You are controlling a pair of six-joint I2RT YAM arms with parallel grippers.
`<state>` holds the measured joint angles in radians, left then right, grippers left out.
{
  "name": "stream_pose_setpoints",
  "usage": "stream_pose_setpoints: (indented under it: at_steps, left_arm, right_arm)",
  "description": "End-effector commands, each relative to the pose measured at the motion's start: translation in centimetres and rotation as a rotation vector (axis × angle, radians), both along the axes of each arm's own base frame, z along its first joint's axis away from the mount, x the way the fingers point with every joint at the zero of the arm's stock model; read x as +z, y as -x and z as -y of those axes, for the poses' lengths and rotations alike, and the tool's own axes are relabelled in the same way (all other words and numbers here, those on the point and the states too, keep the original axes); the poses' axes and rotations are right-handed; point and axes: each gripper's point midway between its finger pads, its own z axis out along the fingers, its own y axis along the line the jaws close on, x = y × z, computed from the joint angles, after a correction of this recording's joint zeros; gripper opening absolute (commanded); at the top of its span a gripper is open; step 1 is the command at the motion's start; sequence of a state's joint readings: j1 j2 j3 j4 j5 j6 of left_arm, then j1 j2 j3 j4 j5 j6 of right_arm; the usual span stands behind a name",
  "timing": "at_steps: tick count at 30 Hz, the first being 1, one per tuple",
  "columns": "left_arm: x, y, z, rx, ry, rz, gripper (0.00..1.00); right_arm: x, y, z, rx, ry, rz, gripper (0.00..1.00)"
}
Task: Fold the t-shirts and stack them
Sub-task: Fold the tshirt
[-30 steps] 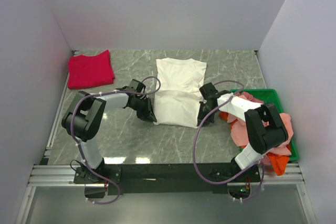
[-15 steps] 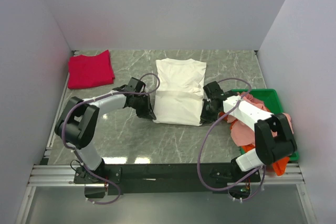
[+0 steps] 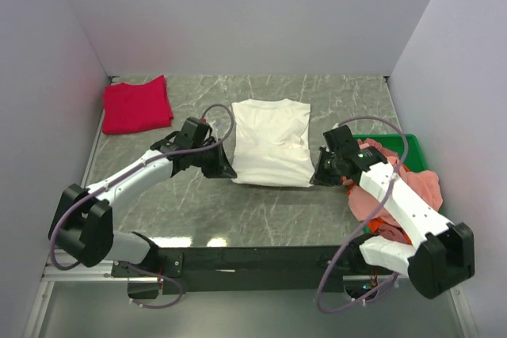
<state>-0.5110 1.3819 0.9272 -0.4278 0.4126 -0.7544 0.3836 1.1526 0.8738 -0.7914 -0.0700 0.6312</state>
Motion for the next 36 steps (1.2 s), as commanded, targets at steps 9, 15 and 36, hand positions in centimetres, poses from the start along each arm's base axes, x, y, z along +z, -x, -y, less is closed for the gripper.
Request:
stream_pose_setpoints:
  at_steps: [9,15,36]
  left_arm:
    - [3.2,6.8,-0.9,0.088,0.047,-0.017,0.0]
    - [5.4,7.3,-0.3,0.113,0.119,0.016,0.0]
    - [6.5,-3.2,0.8,0.171,0.065,0.126,0.0]
  right_arm:
    - [2.5,6.4,3.0,-0.042,0.042,0.041,0.0]
    - [5.6,6.1,3.5,-0.064,0.032,0.131,0.0]
    - [10.3,-7.1,3.3,-0.114,0.175,0.249,0.0]
